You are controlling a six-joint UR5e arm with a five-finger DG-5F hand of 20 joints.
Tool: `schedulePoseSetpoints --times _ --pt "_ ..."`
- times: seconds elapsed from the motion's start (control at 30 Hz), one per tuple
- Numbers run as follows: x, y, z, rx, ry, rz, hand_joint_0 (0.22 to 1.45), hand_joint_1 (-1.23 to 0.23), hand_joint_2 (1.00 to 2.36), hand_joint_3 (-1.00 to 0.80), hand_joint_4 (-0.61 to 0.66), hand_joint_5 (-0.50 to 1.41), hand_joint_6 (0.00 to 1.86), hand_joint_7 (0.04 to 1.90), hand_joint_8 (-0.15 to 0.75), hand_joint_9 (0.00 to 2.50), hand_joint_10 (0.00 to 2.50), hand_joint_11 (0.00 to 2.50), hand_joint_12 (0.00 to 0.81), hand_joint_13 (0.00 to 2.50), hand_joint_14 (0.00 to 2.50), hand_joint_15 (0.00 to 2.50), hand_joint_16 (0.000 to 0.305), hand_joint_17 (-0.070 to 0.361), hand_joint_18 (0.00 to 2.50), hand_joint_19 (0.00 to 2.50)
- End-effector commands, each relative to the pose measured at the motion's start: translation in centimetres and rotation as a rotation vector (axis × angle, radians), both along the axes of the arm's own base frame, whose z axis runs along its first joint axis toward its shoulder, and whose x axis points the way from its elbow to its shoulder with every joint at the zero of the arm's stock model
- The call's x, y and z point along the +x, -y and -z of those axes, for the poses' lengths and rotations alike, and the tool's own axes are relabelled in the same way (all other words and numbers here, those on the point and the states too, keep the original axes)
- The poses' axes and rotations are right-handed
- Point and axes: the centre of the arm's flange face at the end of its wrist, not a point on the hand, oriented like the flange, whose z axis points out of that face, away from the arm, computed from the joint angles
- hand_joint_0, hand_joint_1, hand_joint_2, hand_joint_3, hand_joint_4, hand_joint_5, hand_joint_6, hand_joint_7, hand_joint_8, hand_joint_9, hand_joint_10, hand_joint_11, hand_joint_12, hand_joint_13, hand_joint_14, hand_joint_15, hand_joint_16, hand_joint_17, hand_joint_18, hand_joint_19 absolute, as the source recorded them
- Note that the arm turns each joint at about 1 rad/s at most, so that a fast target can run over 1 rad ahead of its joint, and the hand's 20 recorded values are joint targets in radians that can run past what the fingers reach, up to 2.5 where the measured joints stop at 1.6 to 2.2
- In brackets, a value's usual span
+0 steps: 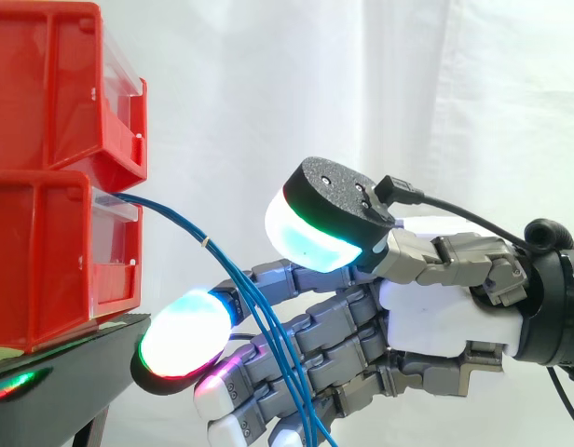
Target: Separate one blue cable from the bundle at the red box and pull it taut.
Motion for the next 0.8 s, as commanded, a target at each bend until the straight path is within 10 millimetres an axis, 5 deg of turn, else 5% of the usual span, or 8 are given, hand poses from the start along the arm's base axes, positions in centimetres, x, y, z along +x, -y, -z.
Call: schedulePoseSetpoints --times 0.0,0.77 --pt "0.02 0.02 0.02 0.025 0.002 -0.006 0.55 -0.56 1.0 -0.5 0.35 -0.21 0.5 0.87 0.39 0.5 0.01 0.43 0.418 0.61 0.01 0.36 0.054 0.121 0.69 0.47" --pt "-0.03 0.22 0.05 0.157 0.008 -0.063 0.6 -0.6 1.0 -0.45 0.37 -0.18 0.5 1.02 0.392 0.6 0.01 0.48 0.407 0.68 0.01 0.4 0.051 0.114 0.74 0.48"
